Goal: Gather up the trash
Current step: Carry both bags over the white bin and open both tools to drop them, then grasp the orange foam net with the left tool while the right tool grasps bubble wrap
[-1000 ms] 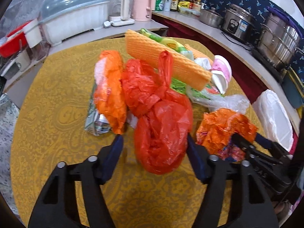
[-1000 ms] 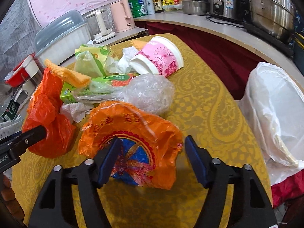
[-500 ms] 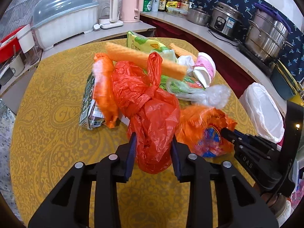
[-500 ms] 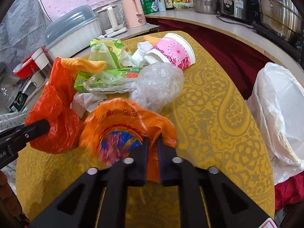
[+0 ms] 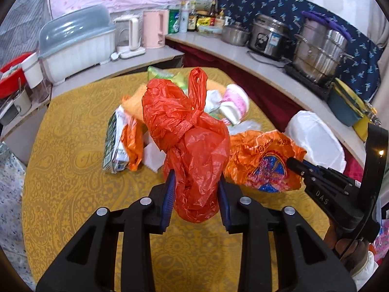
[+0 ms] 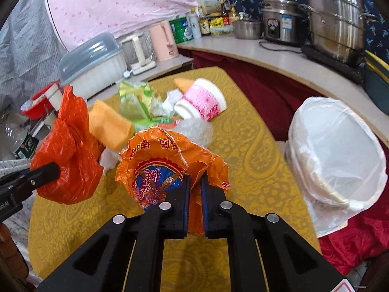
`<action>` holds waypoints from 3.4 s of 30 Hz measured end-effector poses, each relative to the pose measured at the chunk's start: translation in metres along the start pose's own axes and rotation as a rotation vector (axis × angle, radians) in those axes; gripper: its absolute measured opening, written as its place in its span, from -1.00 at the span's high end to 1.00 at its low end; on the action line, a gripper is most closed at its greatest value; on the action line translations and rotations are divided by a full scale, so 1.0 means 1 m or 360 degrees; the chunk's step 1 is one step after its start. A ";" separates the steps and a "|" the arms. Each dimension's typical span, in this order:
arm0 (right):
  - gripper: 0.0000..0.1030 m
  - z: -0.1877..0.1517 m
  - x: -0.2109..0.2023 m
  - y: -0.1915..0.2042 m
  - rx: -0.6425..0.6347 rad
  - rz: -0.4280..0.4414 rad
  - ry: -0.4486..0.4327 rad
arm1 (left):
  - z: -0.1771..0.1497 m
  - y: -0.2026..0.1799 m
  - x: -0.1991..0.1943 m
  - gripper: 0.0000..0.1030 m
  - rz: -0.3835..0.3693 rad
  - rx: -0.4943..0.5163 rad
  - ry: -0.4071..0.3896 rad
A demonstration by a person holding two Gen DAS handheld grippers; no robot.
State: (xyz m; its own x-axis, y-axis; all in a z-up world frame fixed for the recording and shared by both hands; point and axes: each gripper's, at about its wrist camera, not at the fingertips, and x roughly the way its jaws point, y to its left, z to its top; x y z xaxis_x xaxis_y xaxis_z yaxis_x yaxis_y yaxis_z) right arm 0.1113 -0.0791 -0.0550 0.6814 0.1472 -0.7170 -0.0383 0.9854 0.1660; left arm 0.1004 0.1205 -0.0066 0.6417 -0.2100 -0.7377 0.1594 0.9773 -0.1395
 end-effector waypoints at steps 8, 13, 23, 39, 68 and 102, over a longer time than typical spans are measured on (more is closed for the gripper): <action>0.83 0.023 -0.047 -0.030 0.0096 -0.0106 -0.0208 | 0.022 -0.040 -0.008 0.41 -0.0099 0.0104 -0.0073; 0.84 0.030 -0.070 -0.072 0.0209 -0.0222 -0.0307 | 0.039 -0.088 -0.002 0.41 -0.0223 0.0229 -0.0100; 0.84 0.024 -0.081 -0.178 0.0484 -0.0447 -0.0363 | 0.054 -0.201 0.043 0.40 -0.0511 0.0477 -0.0010; 0.66 0.011 -0.045 -0.265 0.0732 -0.0541 -0.0298 | 0.050 -0.288 0.133 0.09 -0.0655 0.0627 0.0206; -0.27 0.062 -0.068 -0.133 0.0475 -0.0321 -0.0444 | 0.082 -0.157 0.064 -0.43 -0.0351 0.0286 -0.0073; -0.46 0.050 0.084 0.021 0.0265 -0.0150 -0.0036 | 0.026 0.065 0.044 -0.60 0.0039 -0.0270 0.0054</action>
State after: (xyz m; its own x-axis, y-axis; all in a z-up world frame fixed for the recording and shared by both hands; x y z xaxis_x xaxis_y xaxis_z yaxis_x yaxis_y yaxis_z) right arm 0.2047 -0.0502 -0.0781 0.6926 0.0511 -0.7196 0.1468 0.9667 0.2098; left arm 0.1584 0.1740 -0.0316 0.6179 -0.1879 -0.7635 0.0134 0.9734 -0.2286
